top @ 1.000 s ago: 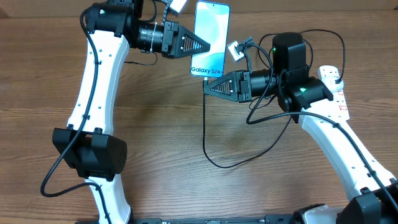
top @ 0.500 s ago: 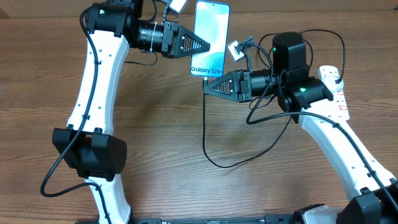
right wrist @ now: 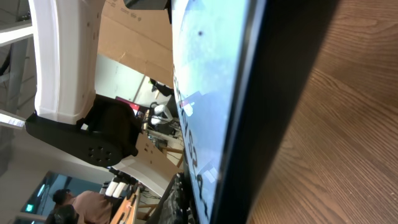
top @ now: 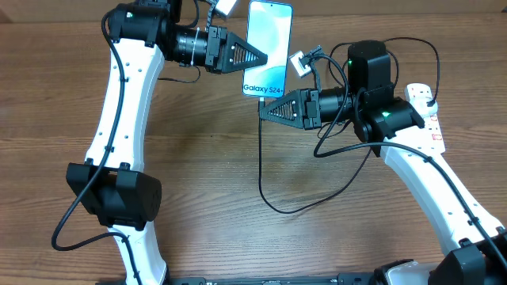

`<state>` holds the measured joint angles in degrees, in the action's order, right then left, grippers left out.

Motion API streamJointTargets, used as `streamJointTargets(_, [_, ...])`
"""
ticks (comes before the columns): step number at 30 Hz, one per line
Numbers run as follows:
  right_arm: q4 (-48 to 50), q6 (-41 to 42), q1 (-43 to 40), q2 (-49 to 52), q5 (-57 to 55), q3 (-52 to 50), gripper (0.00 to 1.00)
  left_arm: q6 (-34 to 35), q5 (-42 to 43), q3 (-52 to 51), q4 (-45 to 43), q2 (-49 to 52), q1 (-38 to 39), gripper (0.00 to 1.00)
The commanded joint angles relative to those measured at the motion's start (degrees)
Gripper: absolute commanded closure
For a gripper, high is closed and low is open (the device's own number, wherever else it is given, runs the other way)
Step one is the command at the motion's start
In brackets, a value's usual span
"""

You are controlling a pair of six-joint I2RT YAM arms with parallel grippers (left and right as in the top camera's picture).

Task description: Plug charger to phone and switch on socket

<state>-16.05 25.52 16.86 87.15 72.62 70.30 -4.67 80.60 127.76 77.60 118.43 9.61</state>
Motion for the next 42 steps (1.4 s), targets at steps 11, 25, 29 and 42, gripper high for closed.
streamJointTargets(11, [2.7, 1.5, -0.5, -1.5, -1.0, 1.8, 0.96, -0.9, 1.5, 0.5, 0.4, -0.5, 0.5, 0.96])
streamJointTargets(25, [4.9, 4.7, -0.5, -1.5, -2.5, 1.8, 0.96, -0.8, 1.6, 0.5, 0.4, -0.5, 0.5, 0.96])
streamJointTargets(29, [5.1, 4.7, -0.5, -1.5, -2.5, 1.8, 0.96, 0.1, 1.5, 0.5, 0.4, -0.5, 0.5, 0.96])
streamJointTargets(42, [6.8, 6.2, -0.5, -1.6, -4.1, 1.8, 0.96, 1.9, 1.5, 0.5, 0.0, -0.5, 0.5, 0.96])
